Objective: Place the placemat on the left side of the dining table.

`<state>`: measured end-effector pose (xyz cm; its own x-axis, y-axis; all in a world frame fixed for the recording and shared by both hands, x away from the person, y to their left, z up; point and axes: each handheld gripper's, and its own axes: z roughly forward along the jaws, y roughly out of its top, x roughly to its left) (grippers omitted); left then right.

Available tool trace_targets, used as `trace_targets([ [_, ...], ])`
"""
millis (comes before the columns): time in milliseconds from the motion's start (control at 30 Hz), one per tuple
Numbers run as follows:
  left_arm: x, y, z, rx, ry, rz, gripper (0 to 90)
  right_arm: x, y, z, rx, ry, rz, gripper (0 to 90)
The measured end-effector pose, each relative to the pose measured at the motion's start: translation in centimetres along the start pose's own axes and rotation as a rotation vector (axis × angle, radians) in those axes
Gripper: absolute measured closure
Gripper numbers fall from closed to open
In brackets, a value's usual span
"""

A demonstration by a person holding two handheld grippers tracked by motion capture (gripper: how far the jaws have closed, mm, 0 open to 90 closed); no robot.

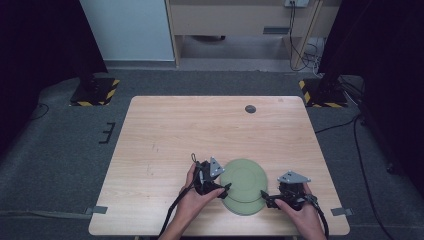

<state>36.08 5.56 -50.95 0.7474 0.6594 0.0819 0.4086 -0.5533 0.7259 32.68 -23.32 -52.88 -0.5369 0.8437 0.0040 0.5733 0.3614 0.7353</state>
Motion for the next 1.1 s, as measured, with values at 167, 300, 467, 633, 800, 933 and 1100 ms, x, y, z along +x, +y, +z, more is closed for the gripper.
trace_targets([
  [167,-0.5,-0.2,-0.2,-0.002,-0.015,0.018,4.2,-0.1,-0.2,-0.2,0.002,-0.003,-0.007,5.4],
  [300,-0.7,-0.7,-0.2,0.008,-0.018,0.019,4.3,-0.4,-0.4,-0.3,0.002,0.002,0.003,5.2],
  [467,-0.5,-1.2,0.2,0.010,-0.021,0.001,4.5,-0.1,-0.3,-0.1,0.000,-0.005,-0.001,4.3],
  [633,-0.2,-0.9,0.4,0.010,-0.040,-0.022,5.5,-0.2,-0.3,0.0,0.001,-0.005,0.001,3.8],
  [800,-0.1,-0.6,1.1,0.019,-0.086,-0.048,5.6,-0.2,-0.3,0.0,0.000,-0.003,0.001,3.9],
  [933,0.3,-0.4,1.8,0.030,-0.139,-0.090,4.5,-0.2,-0.3,0.0,0.000,-0.002,0.005,3.6],
  [1100,0.5,-0.2,2.3,0.041,-0.183,-0.125,4.6,-0.2,-0.3,0.0,0.003,0.001,0.008,3.3],
])
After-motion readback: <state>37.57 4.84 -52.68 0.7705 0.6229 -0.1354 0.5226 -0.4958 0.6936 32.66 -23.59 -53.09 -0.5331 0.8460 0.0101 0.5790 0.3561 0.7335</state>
